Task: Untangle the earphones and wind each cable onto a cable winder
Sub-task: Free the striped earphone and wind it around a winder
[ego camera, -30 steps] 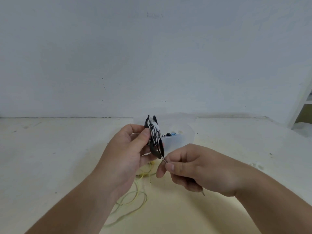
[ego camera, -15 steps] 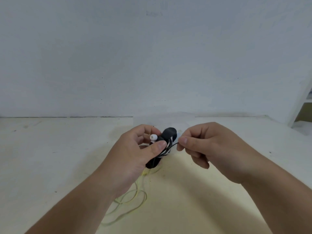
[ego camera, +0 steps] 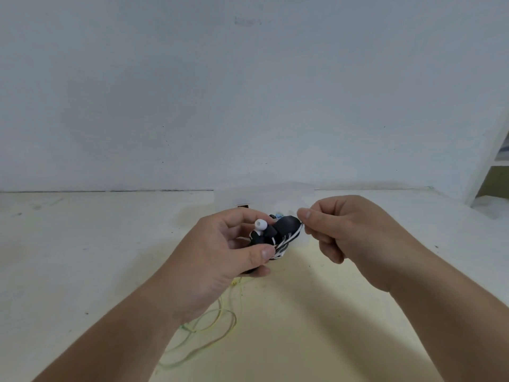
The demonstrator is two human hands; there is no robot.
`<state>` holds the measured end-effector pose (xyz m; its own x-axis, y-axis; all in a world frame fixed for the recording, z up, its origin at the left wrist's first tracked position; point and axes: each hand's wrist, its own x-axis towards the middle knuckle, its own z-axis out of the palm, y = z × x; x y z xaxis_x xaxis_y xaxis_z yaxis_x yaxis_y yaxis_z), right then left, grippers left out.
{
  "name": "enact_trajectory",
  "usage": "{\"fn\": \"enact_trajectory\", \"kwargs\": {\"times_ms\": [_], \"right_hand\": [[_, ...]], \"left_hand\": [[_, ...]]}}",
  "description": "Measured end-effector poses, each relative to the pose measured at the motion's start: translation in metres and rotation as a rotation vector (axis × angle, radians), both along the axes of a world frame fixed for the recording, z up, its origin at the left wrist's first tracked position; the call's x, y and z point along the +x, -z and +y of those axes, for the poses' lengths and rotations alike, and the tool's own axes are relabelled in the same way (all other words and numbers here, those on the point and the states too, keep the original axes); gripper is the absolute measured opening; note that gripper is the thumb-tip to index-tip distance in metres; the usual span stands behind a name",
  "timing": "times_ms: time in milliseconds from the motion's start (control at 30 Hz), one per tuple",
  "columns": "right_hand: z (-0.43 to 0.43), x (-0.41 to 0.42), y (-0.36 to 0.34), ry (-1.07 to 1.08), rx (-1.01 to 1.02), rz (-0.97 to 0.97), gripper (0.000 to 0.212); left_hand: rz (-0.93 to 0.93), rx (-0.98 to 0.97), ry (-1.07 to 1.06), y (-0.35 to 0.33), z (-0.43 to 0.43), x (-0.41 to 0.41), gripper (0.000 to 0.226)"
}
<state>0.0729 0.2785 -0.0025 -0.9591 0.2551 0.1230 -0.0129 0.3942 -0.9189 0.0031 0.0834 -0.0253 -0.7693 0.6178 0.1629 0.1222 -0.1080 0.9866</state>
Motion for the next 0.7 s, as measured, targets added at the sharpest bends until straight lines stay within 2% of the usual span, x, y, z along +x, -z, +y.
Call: {"fn": "enact_trajectory", "kwargs": {"times_ms": [200, 533, 700], "right_hand": [[0.001, -0.001, -0.001, 0.030, -0.024, -0.040, 0.052], [-0.003, 0.001, -0.002, 0.035, -0.001, -0.070, 0.056], [-0.010, 0.000, 0.003, 0.049, 0.224, -0.085, 0.040]], "left_hand": [[-0.037, 0.051, 0.009, -0.002, 0.000, 0.001, 0.026], [0.156, -0.115, 0.058, 0.000, -0.002, 0.001, 0.034], [0.338, -0.316, 0.051, 0.004, 0.005, 0.005, 0.037]]}}
